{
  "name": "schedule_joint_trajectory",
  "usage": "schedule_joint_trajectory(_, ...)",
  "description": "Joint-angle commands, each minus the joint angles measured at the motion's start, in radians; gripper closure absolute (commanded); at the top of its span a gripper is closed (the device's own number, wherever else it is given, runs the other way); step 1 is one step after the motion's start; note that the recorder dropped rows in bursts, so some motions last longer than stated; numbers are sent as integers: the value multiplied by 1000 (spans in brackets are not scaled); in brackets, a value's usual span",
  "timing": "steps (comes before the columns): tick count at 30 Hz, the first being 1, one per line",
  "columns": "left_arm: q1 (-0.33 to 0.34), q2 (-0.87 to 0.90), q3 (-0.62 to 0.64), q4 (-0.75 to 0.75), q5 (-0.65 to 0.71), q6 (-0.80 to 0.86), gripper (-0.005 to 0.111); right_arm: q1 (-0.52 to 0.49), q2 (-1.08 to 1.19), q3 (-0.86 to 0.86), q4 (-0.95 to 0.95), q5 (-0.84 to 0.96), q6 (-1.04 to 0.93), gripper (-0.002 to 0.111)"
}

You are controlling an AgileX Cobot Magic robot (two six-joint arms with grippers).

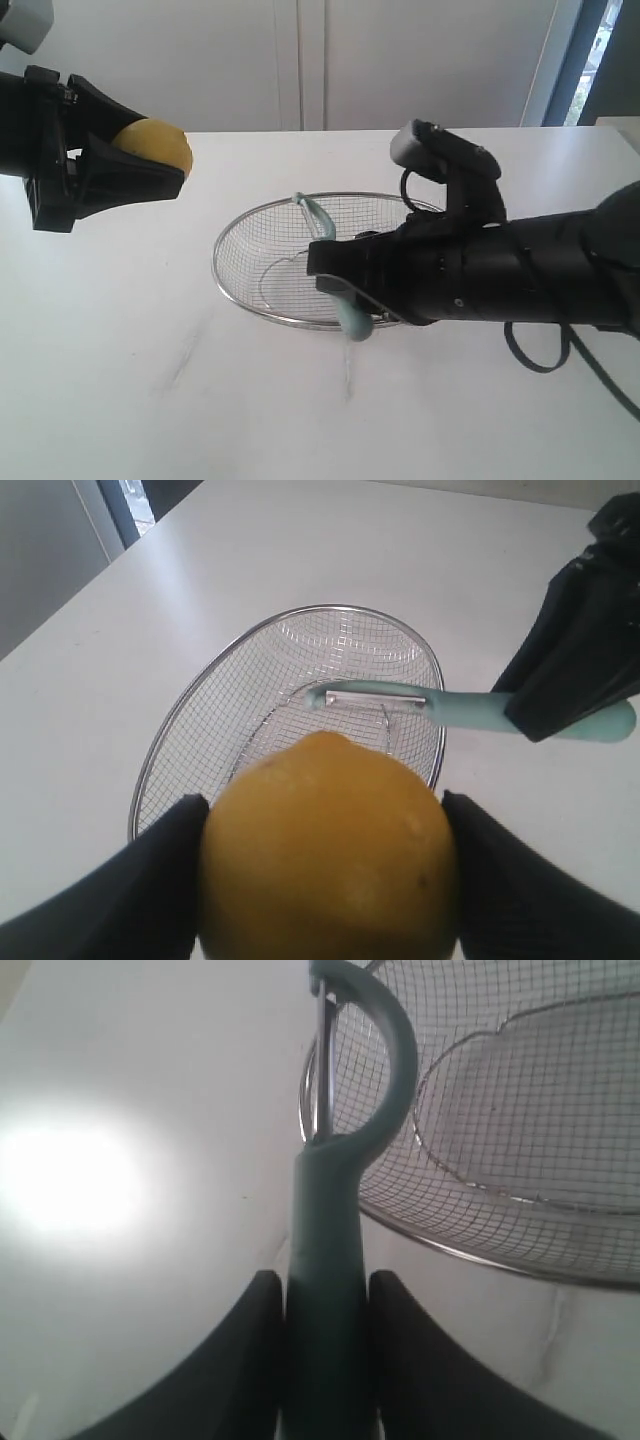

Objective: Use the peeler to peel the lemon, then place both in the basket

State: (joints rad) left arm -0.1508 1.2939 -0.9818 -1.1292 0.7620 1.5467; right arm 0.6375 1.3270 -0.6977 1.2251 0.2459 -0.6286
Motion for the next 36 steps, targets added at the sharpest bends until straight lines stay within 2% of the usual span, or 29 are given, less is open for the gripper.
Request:
schedule_joint_trajectory(1, -1, -15, 3, -29, 15, -1, 107, -10, 88, -61, 141, 97, -119, 108)
schedule_joint_trajectory(5, -1, -15, 3, -29, 15, -1, 107, -10, 182, -97, 439, 220, -402, 108)
schedule_joint_trajectory(7, -1, -15, 3, -29, 15, -1, 107, -10, 220, -99, 519, 291, -501, 108)
schedule_joint_trajectory(12, -1, -15, 3, -33, 13, -1, 107, -10, 260, -133, 519, 357, -495, 108)
schedule_joint_trajectory(26, -1, -15, 3, -33, 13, -1, 107, -10, 251, -187, 519, 380, -491, 108)
schedule_joint_trajectory(36, -1, -15, 3, -33, 13, -1, 107, -10, 182, -187, 519, 303, -491, 108)
